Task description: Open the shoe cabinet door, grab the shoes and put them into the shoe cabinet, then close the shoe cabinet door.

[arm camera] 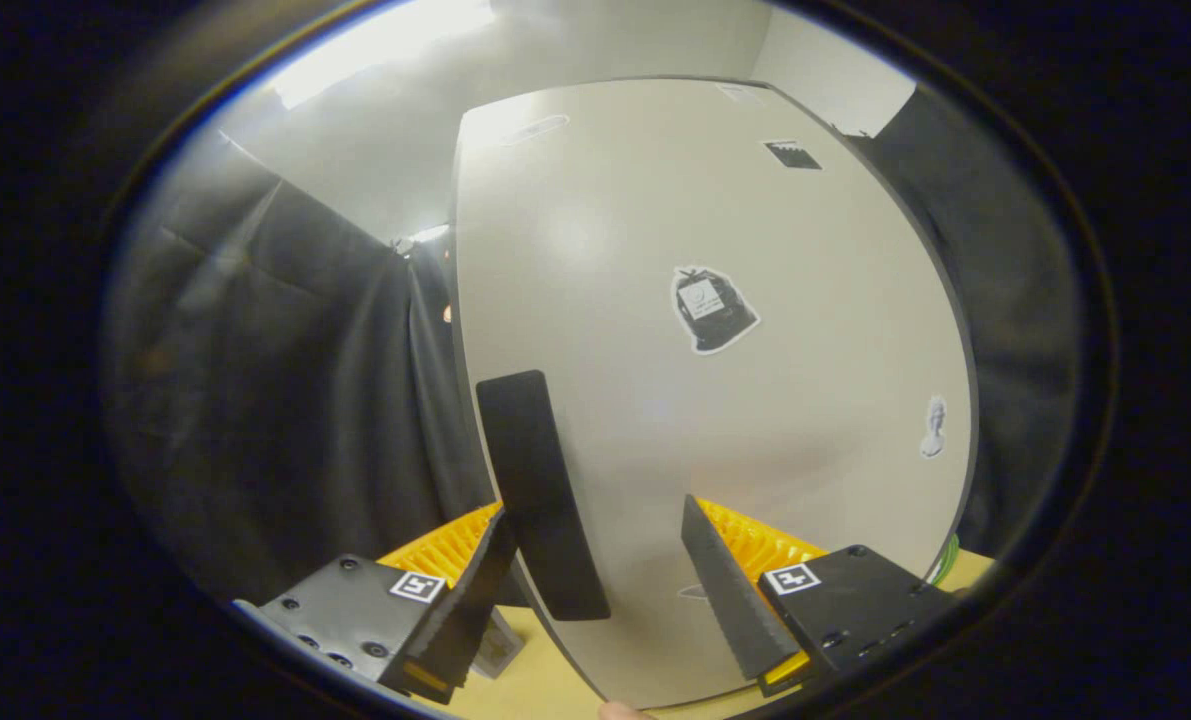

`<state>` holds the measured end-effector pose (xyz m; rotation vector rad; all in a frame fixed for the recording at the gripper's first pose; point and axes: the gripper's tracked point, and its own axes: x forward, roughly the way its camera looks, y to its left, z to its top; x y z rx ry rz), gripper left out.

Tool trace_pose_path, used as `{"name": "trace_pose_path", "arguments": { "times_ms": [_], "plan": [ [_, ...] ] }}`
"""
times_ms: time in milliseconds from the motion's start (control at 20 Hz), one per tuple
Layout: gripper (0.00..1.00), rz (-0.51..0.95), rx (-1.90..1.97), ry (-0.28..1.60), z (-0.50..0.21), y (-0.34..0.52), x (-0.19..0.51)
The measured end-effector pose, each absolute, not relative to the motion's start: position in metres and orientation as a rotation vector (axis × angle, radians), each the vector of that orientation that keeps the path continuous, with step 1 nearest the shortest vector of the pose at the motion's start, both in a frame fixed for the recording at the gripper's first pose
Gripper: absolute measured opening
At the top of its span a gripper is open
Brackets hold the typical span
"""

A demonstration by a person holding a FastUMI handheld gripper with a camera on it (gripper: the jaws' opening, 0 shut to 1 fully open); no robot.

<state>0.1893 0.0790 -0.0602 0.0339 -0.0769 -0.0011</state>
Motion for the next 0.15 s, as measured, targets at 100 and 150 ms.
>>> {"name": "trace_pose_path", "arguments": {
  "times_ms": [100, 150],
  "plan": [
    [0.99, 0.015, 0.027, -0.063, -0.0636, 0.0829, 0.1865],
    [0.99, 0.025, 0.023, -0.061, -0.0634, 0.0845, 0.1843]
  ]
}}
